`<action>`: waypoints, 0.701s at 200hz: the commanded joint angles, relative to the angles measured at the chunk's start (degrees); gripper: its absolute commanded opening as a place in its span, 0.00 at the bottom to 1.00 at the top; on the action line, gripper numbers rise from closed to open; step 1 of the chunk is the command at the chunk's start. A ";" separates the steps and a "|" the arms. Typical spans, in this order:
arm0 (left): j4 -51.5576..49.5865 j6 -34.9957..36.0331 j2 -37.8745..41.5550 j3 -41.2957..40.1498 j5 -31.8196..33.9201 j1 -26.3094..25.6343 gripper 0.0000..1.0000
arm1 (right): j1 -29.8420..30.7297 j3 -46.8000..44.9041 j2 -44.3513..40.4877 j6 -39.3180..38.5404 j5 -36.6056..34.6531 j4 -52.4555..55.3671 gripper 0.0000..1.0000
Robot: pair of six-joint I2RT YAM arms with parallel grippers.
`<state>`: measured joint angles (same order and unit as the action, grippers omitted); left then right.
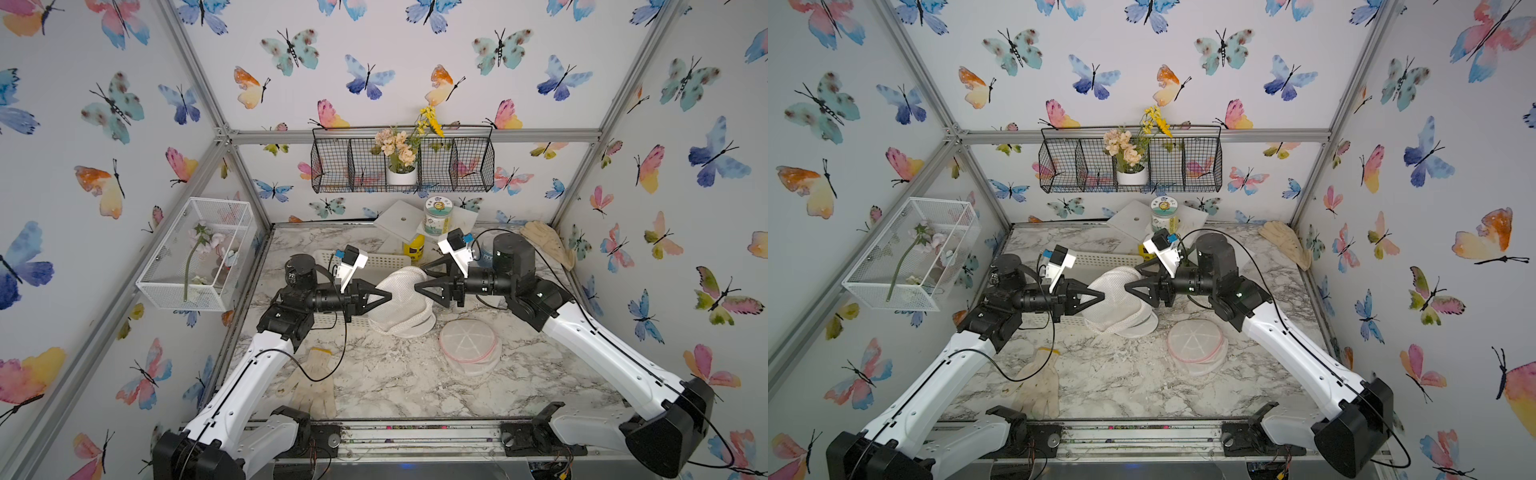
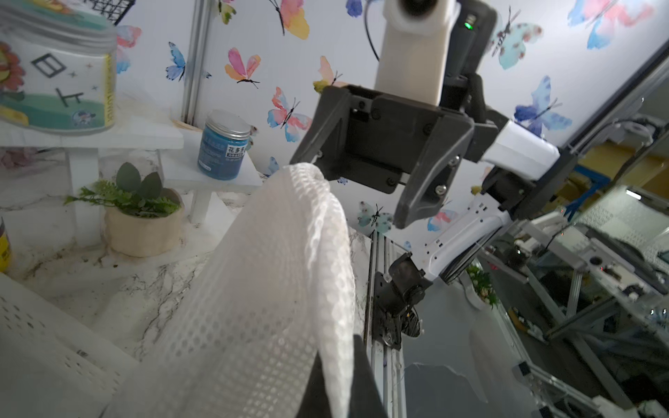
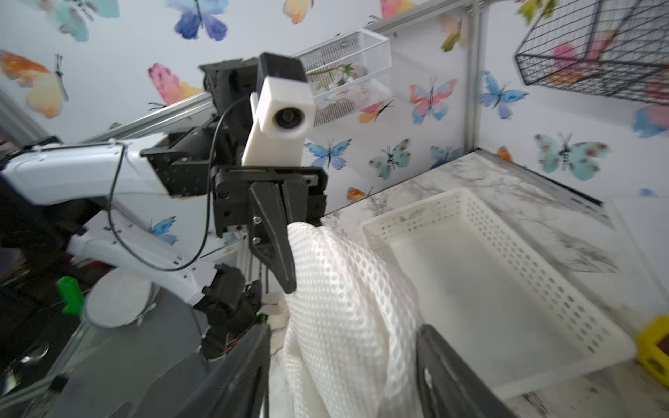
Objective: Turn the laundry bag inside out
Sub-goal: Turn over the laundry bag.
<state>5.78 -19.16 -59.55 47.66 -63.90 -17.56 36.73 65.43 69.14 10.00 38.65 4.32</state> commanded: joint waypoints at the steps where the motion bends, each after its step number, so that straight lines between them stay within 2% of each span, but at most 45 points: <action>1: 17.67 -24.69 3.97 -5.40 13.22 -0.93 0.00 | 0.01 -5.17 -5.76 11.12 -15.56 -7.39 0.70; 30: 31.42 -44.03 7.16 -11.06 25.68 -2.17 0.00 | 0.01 -14.00 -12.65 19.64 -16.61 -12.72 0.71; 58: 41.60 -55.18 7.74 -13.90 37.42 -6.56 0.00 | 0.01 -21.01 -13.68 32.01 -11.74 -18.48 0.69; 85: 47.92 -60.39 7.43 -14.81 44.79 -9.10 0.00 | 0.01 -24.02 -11.61 40.86 -3.99 -26.80 0.67; 140: 51.62 -63.14 5.53 -12.76 47.90 -11.08 0.00 | 0.01 -26.47 -11.24 45.77 -3.14 -39.02 0.66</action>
<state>50.81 -78.98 -53.15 33.30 -20.34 -27.97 36.69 39.92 58.48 51.57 33.12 -24.47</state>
